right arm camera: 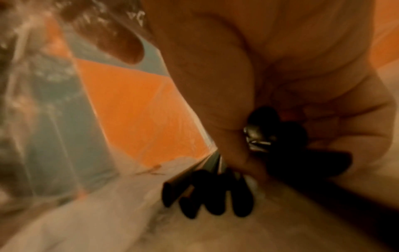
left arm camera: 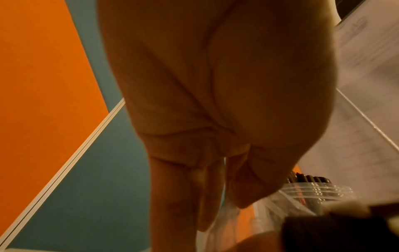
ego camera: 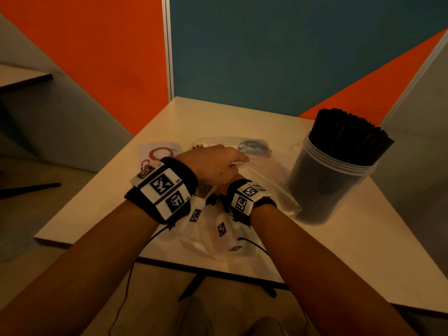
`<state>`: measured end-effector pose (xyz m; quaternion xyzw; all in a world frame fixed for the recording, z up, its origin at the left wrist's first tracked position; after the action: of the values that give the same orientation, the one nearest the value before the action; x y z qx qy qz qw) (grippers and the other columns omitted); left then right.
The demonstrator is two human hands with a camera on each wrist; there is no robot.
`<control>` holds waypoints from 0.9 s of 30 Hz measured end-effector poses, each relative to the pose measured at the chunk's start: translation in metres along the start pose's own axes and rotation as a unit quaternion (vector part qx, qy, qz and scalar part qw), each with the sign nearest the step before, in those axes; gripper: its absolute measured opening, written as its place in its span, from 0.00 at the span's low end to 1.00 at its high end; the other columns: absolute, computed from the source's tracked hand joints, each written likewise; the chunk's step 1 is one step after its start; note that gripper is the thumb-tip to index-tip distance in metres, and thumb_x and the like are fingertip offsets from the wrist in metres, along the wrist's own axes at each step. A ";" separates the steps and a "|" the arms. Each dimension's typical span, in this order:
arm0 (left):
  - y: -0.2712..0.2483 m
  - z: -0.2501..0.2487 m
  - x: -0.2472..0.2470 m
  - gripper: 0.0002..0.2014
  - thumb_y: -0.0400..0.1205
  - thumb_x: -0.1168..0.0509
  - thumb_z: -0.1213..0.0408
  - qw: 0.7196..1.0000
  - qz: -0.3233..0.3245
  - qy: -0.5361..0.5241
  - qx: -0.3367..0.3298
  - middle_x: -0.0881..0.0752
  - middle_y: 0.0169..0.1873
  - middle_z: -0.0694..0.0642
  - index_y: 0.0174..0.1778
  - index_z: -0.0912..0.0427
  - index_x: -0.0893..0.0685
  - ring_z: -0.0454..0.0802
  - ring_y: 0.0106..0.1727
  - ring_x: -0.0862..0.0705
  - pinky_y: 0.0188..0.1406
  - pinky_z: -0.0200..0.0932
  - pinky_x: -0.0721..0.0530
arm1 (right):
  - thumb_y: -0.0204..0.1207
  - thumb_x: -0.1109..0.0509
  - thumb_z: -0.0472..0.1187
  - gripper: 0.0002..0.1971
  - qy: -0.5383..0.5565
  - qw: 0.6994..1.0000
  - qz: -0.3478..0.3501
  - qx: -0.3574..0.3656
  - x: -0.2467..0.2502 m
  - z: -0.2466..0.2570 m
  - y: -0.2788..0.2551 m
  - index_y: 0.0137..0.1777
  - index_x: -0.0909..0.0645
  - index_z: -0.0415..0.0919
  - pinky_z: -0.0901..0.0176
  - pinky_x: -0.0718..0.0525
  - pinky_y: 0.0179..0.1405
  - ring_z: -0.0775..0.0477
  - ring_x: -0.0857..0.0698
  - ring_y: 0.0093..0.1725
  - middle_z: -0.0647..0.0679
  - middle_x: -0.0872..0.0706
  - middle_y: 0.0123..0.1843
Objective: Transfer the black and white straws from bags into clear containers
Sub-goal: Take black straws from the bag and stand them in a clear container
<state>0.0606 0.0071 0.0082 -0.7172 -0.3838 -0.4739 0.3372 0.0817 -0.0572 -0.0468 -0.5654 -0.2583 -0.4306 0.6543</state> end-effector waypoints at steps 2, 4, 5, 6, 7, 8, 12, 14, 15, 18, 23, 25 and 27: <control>-0.001 0.000 0.000 0.23 0.85 0.47 0.62 1.000 -0.002 -0.003 -0.006 0.26 0.74 0.55 0.78 0.47 0.32 0.55 0.71 0.25 0.71 0.55 0.26 | 0.87 0.46 0.35 0.20 0.036 0.999 -0.004 -0.020 -0.003 -0.002 -0.005 0.78 0.34 0.33 0.82 0.29 0.49 0.52 0.27 0.70 0.40 0.28 0.77; -0.001 0.001 0.000 0.23 0.85 0.47 0.62 1.000 -0.006 -0.006 -0.010 0.25 0.74 0.54 0.78 0.47 0.32 0.55 0.71 0.25 0.71 0.53 0.27 | 0.87 0.52 0.31 0.21 -0.195 0.972 -0.080 0.102 0.000 -0.003 -0.007 0.78 0.39 0.28 0.72 0.35 0.73 0.45 0.26 0.71 0.40 0.25 0.73; 0.000 0.002 -0.001 0.23 0.85 0.47 0.62 1.000 -0.009 -0.008 -0.009 0.24 0.73 0.54 0.78 0.48 0.32 0.55 0.71 0.25 0.71 0.52 0.26 | 0.87 0.52 0.30 0.20 -0.121 0.988 -0.073 0.067 0.002 -0.002 -0.018 0.77 0.39 0.25 0.67 0.37 0.76 0.41 0.29 0.74 0.38 0.28 0.75; 0.001 0.004 -0.003 0.23 0.85 0.47 0.62 1.000 -0.010 -0.010 -0.008 0.25 0.74 0.54 0.78 0.48 0.32 0.55 0.71 0.25 0.71 0.52 0.26 | 0.87 0.51 0.30 0.20 0.008 0.997 -0.074 0.032 0.005 -0.001 -0.027 0.77 0.39 0.25 0.67 0.34 0.75 0.39 0.32 0.78 0.36 0.31 0.78; 0.004 0.006 -0.005 0.23 0.85 0.47 0.62 1.000 -0.009 -0.011 -0.007 0.25 0.74 0.55 0.78 0.49 0.31 0.55 0.71 0.25 0.71 0.53 0.26 | 0.87 0.49 0.32 0.21 0.105 0.992 -0.065 0.027 0.014 -0.009 -0.034 0.78 0.40 0.27 0.66 0.32 0.73 0.38 0.34 0.79 0.34 0.33 0.79; 0.007 0.006 -0.007 0.23 0.84 0.46 0.62 1.000 -0.007 -0.010 -0.003 0.25 0.74 0.55 0.78 0.49 0.31 0.55 0.71 0.25 0.71 0.53 0.26 | 0.87 0.46 0.35 0.22 0.123 0.991 -0.042 0.032 0.017 -0.020 -0.045 0.79 0.40 0.30 0.62 0.33 0.75 0.38 0.34 0.79 0.35 0.34 0.80; 0.015 0.009 -0.018 0.24 0.84 0.46 0.64 1.000 0.010 -0.013 0.023 0.25 0.74 0.59 0.78 0.50 0.32 0.57 0.70 0.24 0.70 0.54 0.25 | 0.85 0.43 0.38 0.20 0.157 0.987 0.031 0.021 0.017 -0.051 -0.050 0.76 0.33 0.35 0.57 0.13 0.49 0.37 0.17 0.53 0.32 0.21 0.65; 0.017 0.006 -0.023 0.25 0.83 0.46 0.66 1.000 0.015 -0.012 0.025 0.25 0.73 0.60 0.78 0.51 0.32 0.58 0.70 0.24 0.69 0.55 0.24 | 0.83 0.41 0.37 0.19 0.155 0.986 0.055 0.015 0.022 -0.068 -0.058 0.73 0.31 0.35 0.64 0.17 0.16 0.42 0.18 0.34 0.36 0.19 0.48; 0.018 0.004 -0.025 0.25 0.83 0.45 0.66 0.999 0.019 -0.002 0.029 0.25 0.73 0.60 0.78 0.51 0.33 0.58 0.70 0.24 0.68 0.55 0.24 | 0.83 0.40 0.36 0.17 0.137 0.989 0.055 0.015 0.026 -0.077 -0.061 0.70 0.30 0.34 0.65 0.19 0.14 0.44 0.18 0.31 0.37 0.18 0.44; 0.016 -0.011 -0.029 0.34 0.81 0.38 0.65 0.996 0.061 0.064 0.031 0.40 0.82 0.61 0.82 0.51 0.45 0.59 0.80 0.38 0.77 0.56 0.34 | 0.82 0.38 0.36 0.08 0.085 0.993 0.065 0.046 0.041 -0.097 -0.075 0.57 0.24 0.32 0.58 0.13 0.31 0.48 0.15 0.30 0.40 0.14 0.39; 0.011 -0.055 -0.034 0.47 0.74 0.25 0.56 0.993 -0.008 0.031 -0.116 0.50 0.83 0.48 0.83 0.46 0.48 0.47 0.83 0.56 0.81 0.45 0.58 | 0.80 0.34 0.34 0.08 0.117 0.985 0.086 0.088 0.063 -0.115 -0.097 0.52 0.19 0.30 0.64 0.20 0.23 0.53 0.18 0.26 0.43 0.15 0.34; 0.014 -0.063 -0.037 0.34 0.76 0.28 0.57 0.992 -0.035 -0.031 -0.120 0.30 0.76 0.48 0.77 0.45 0.34 0.51 0.77 0.35 0.73 0.40 0.37 | 0.80 0.34 0.36 0.08 0.134 0.981 0.083 0.111 0.071 -0.119 -0.106 0.51 0.18 0.31 0.66 0.21 0.24 0.54 0.19 0.25 0.43 0.15 0.35; 0.017 -0.065 -0.038 0.20 0.78 0.30 0.60 0.984 -0.063 -0.073 -0.147 0.17 0.58 0.48 0.66 0.49 0.24 0.44 0.58 0.20 0.61 0.42 0.21 | 0.80 0.33 0.45 0.14 0.166 0.973 0.069 0.142 0.081 -0.126 -0.114 0.50 0.17 0.32 0.69 0.23 0.20 0.56 0.19 0.22 0.44 0.13 0.34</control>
<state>0.0382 -0.0651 -0.0087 -0.7661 -0.3776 -0.4919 0.1686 0.0060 -0.1990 0.0506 -0.4035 -0.1652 -0.4315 0.7898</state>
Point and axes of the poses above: each hand's wrist, its own y-axis towards the middle knuckle, its own x-axis out of the back of the hand, z = x × y, the point moved 1 cm from there along y, towards the middle knuckle
